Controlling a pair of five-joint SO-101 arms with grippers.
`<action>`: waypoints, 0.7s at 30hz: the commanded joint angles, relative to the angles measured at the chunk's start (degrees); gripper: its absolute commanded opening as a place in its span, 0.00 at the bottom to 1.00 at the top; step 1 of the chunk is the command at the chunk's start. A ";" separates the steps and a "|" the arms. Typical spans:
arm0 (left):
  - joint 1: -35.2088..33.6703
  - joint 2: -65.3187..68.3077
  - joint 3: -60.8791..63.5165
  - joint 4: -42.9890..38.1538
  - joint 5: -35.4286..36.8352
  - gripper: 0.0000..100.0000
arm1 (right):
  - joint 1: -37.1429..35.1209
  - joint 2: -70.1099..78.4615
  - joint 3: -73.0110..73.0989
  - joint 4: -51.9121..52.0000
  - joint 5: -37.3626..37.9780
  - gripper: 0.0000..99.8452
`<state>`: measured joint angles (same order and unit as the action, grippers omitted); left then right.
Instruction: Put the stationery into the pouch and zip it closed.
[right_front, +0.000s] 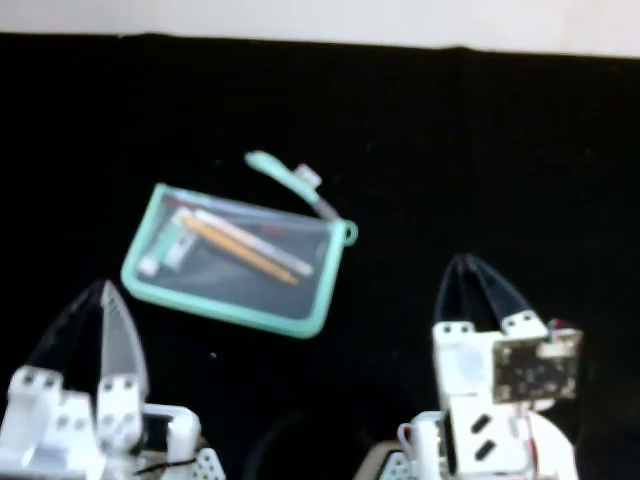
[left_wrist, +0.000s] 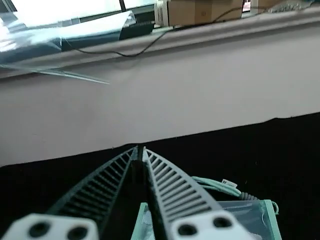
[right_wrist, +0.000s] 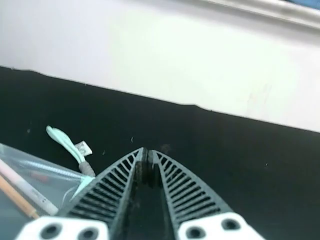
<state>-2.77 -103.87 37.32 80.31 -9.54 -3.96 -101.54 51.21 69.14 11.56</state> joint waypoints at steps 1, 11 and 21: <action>-0.13 -0.13 7.43 -3.08 0.18 0.01 | 0.66 -2.86 7.08 -3.82 -0.26 0.01; -0.13 -0.13 28.18 -12.66 0.09 0.01 | 0.66 -3.47 28.97 -15.87 -0.26 0.01; -7.16 -0.13 54.99 -31.03 0.09 0.01 | 0.66 -3.47 51.12 -29.58 -0.26 0.01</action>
<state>-5.93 -103.69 86.46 56.66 -9.54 -3.87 -104.62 95.52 44.00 11.56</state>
